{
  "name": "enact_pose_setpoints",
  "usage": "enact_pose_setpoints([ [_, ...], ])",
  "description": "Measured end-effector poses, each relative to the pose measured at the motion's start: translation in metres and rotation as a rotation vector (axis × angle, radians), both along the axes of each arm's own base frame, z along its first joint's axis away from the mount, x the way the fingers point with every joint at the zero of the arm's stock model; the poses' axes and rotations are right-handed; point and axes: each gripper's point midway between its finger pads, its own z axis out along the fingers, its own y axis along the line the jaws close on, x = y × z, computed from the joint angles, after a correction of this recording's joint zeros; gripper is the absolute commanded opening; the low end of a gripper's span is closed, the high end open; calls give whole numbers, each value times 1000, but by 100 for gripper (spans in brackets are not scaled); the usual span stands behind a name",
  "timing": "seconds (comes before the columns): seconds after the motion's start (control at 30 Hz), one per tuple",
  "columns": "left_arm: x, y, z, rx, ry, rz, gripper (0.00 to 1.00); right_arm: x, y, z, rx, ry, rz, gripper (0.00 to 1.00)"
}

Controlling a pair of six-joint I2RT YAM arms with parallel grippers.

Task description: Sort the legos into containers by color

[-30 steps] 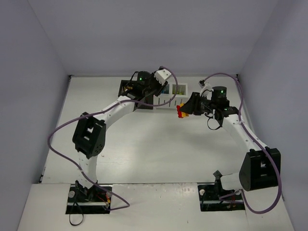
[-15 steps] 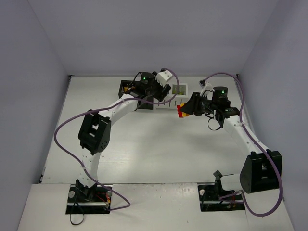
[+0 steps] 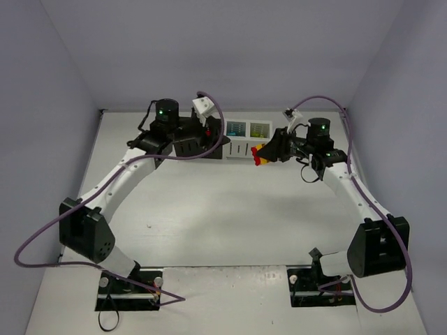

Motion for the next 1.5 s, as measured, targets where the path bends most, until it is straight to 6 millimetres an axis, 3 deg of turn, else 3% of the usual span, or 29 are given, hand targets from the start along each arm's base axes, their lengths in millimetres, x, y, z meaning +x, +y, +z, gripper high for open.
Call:
enact_pose_setpoints([
  [0.13, -42, 3, 11, -37, 28, -148, 66, -9, 25, 10, 17, -52, 132, 0],
  [0.2, -62, 2, 1, -36, 80, -223, 66, -17, 40, 15, 29, -77, 209, 0],
  [0.43, -92, 4, -29, -8, 210, -322, 66, -42, 79, 35, 76, -159, 423, 0],
  [0.7, -105, 6, -28, -19, 217, -351, 66, -60, 97, 43, 106, -195, 533, 1],
  [0.93, -107, 3, -25, -55, 232, -364, 65, -65, 103, 45, 119, -215, 565, 1],
  [1.17, -108, 1, -31, -73, 295, -360, 43, -66, 105, 46, 125, -224, 578, 1],
  [1.5, -108, -1, -33, -84, 322, -373, 41, -66, 105, 46, 128, -225, 584, 1],
])
